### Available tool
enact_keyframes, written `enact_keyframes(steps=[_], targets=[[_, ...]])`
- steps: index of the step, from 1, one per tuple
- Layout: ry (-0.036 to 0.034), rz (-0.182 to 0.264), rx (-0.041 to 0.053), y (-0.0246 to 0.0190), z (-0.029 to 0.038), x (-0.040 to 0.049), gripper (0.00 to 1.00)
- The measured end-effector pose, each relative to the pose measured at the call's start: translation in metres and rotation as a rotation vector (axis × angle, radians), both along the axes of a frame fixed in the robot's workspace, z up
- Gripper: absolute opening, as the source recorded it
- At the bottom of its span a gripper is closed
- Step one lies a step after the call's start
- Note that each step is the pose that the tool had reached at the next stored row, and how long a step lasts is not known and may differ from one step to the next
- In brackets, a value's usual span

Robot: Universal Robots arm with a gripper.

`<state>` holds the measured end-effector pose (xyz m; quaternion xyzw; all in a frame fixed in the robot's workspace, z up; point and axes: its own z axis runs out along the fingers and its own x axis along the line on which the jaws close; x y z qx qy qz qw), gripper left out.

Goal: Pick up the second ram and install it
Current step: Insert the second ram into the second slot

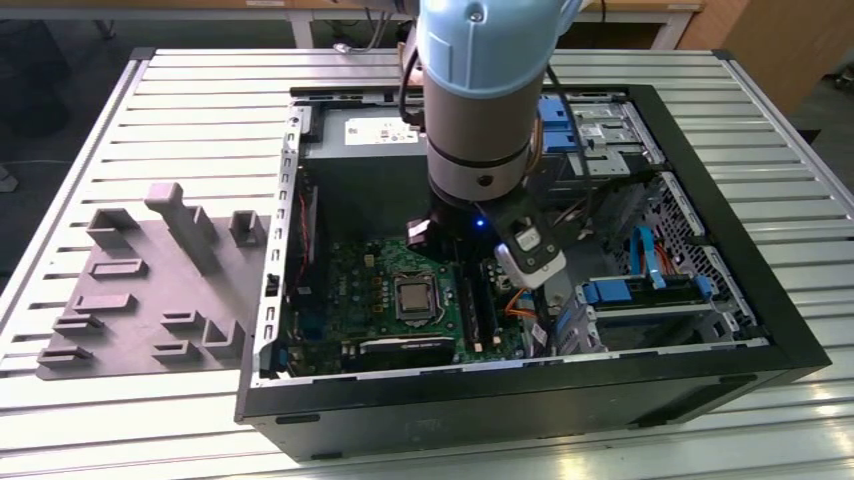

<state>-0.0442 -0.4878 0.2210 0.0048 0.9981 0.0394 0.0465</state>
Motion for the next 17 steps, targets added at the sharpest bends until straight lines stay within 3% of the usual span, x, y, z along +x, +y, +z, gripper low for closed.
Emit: enact_keyframes(steps=[6,11,17], targets=[[0.0000,0.000,0.0006,0.0000,-0.0013,0.0000,0.11],[0.0000,0.000,0.0107,0.0000,-0.0028,-0.0001,0.11],[-0.0001,0.000,0.0112,0.0000,-0.0037,0.0000,0.11]])
